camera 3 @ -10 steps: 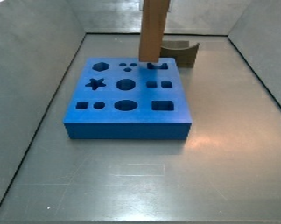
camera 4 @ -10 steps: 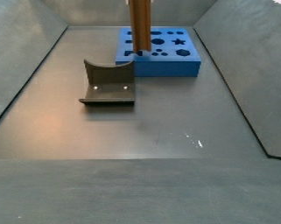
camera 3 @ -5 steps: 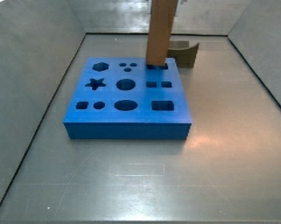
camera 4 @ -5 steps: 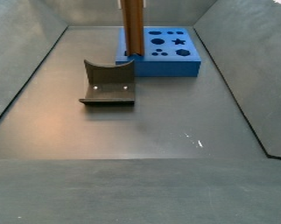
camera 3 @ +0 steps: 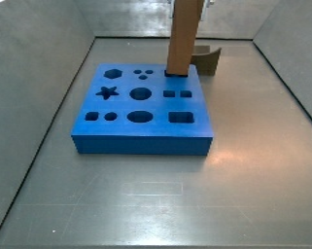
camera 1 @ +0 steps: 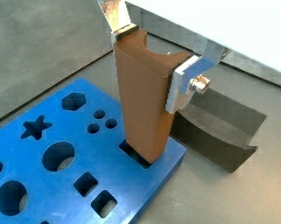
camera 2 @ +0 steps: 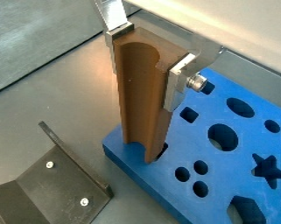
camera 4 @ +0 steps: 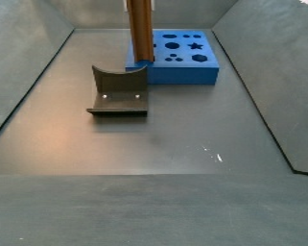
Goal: Insert the arch object.
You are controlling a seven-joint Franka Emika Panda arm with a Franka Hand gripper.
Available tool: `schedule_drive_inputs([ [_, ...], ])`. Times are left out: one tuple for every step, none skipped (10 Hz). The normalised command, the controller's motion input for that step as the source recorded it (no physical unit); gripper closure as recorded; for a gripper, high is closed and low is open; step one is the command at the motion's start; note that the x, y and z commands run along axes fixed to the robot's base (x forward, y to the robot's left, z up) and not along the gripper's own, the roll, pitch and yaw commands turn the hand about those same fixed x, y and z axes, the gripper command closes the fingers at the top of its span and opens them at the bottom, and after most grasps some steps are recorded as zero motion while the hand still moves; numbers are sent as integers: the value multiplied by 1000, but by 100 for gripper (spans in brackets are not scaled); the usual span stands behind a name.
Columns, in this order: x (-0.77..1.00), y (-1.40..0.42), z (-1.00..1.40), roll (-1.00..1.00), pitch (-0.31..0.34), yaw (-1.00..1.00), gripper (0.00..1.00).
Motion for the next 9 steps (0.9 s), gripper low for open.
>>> schedule_drive_inputs([
  [0,-14,-114,-119,0,194,100],
  [0,-14,-123,-114,-3,186,100],
  [0,-29,-117,-123,-19,180,100],
  [0,-49,-109,-109,-34,171,100],
  [0,-66,-91,-101,-49,140,100],
  [-23,-83,-77,-113,-67,94,100],
  [0,-114,-97,-96,-69,46,100],
  [0,-114,-123,-84,-66,0,100],
  [0,-54,-186,-56,-59,0,100],
])
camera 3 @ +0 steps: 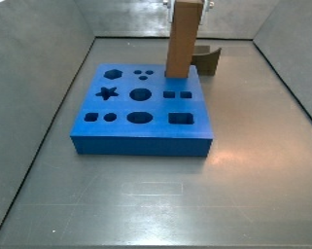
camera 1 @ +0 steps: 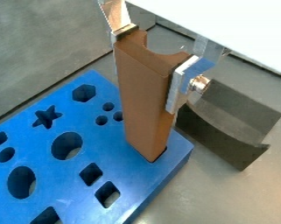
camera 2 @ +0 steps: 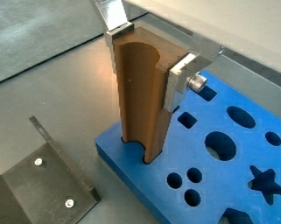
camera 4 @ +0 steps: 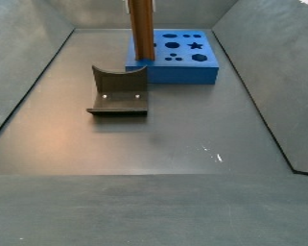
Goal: Insert the arch object.
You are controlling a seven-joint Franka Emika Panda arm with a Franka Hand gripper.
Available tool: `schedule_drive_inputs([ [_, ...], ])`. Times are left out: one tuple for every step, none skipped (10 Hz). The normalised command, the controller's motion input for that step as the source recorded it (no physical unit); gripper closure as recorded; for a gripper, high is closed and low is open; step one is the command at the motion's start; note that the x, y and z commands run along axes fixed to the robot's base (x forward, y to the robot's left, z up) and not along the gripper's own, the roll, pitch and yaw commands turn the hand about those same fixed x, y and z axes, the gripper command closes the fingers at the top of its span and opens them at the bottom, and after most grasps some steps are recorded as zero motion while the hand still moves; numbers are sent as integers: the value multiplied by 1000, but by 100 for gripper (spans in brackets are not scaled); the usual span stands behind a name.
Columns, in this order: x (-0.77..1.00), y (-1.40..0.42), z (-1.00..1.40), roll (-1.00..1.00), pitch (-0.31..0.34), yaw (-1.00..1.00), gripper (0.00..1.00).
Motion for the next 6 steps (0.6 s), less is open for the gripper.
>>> schedule_drive_inputs([
  [0,-34,-217,-53,-74,0,100],
  [0,-29,-257,-57,-97,0,100],
  [0,-3,-317,-59,-126,-20,100],
  [0,0,-317,-71,-130,-14,100],
  [0,0,-303,-80,-131,-14,100],
  [0,0,-306,-80,-126,-6,100],
])
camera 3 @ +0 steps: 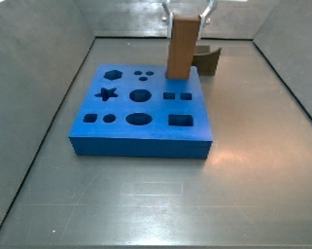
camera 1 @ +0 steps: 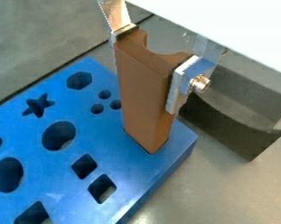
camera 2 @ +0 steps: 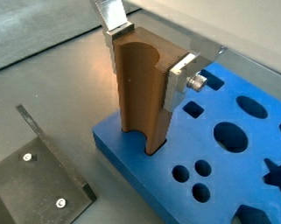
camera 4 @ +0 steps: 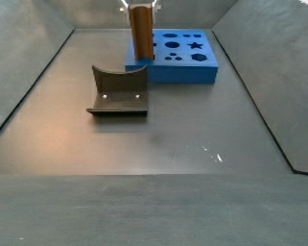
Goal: Insert the arch object.
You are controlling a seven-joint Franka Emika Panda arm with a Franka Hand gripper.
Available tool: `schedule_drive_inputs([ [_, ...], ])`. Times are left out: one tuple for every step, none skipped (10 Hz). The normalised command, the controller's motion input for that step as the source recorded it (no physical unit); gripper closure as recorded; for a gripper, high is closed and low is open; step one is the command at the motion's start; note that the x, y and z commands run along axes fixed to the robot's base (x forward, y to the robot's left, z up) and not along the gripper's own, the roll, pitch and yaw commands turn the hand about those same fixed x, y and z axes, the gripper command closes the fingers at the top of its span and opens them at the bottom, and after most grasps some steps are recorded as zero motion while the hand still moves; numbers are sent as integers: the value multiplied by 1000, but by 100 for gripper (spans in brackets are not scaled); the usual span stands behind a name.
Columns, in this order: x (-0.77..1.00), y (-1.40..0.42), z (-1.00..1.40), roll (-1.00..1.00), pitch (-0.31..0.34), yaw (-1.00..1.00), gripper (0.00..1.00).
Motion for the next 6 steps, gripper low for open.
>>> schedule_drive_inputs([
  [0,0,-334,-101,-126,-11,100],
  [0,0,-349,-116,-126,-14,100],
  [0,0,-340,-101,-127,-14,100],
  [0,0,-311,-136,-129,0,100],
  [0,11,-140,-160,-54,0,100],
  [0,0,0,0,0,0,100],
])
